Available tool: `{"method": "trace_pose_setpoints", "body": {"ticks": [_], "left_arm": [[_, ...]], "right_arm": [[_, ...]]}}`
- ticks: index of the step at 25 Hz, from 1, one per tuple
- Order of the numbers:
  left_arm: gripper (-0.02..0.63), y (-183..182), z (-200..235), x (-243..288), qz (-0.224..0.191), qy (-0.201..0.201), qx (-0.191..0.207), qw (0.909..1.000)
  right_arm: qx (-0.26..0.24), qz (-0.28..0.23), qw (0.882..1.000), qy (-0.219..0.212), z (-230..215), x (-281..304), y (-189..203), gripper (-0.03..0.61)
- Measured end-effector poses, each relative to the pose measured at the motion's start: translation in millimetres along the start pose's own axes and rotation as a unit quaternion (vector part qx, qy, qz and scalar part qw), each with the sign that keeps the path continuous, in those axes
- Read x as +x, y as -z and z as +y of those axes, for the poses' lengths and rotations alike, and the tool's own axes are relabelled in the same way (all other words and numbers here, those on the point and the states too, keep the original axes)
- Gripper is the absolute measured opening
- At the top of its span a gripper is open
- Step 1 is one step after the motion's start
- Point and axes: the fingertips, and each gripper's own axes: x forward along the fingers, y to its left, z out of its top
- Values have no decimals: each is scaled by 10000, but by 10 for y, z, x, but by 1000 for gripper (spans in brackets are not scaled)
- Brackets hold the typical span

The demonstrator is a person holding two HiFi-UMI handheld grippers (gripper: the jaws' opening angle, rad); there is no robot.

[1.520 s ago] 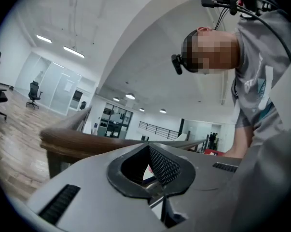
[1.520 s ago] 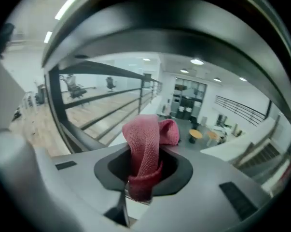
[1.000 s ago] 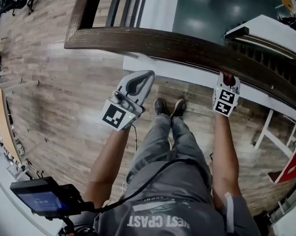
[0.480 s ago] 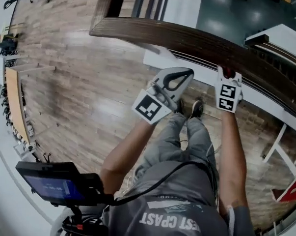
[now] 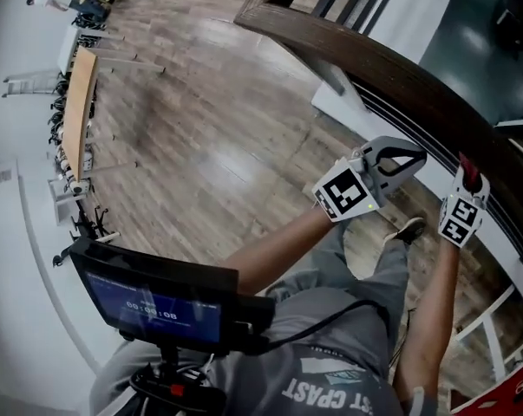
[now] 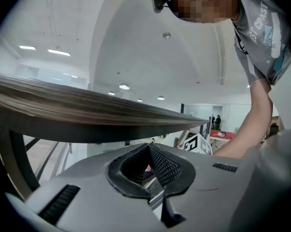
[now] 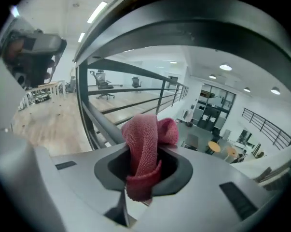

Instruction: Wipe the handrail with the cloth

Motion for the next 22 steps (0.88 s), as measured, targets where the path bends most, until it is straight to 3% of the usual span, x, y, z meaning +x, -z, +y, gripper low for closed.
{"method": "trace_pose_setpoints", "body": {"ticks": [1,3,7,10,12,15,17,19,22], "left_arm": [[0,0,-217,148,34,-29,31,10000],[0,-55,-709,488,8,-79,80,9999],[0,-273,-1214,858,-449,-301,-415,9977],[0,-205,-1170,777,-115,-452,-507,9976],[0,-132,-1173,768,99,-436,-411,9982],[0,-38,-1224,768,290,-378,-376,9982],[0,-1,-1253,750,341,-346,-406,9980],[0,3,-1265,706,303,-353,-478,9978],[0,19,-1337,657,160,-383,-624,9972]], "right_arm": [[71,-54,9998,-150,-57,-69,74,64],[324,-172,9993,-44,-628,-385,366,64],[628,24,9926,1041,-2258,-1104,1225,64],[1008,332,9781,1788,-2903,-1316,1578,64],[1219,281,9762,1774,-2853,-1259,1493,64],[749,-93,9951,635,-1986,-835,1009,64],[486,-122,9987,29,-1466,-590,779,64],[513,-85,9986,-47,-1405,-532,750,64],[396,55,9983,433,-2000,-804,1038,64]]}}
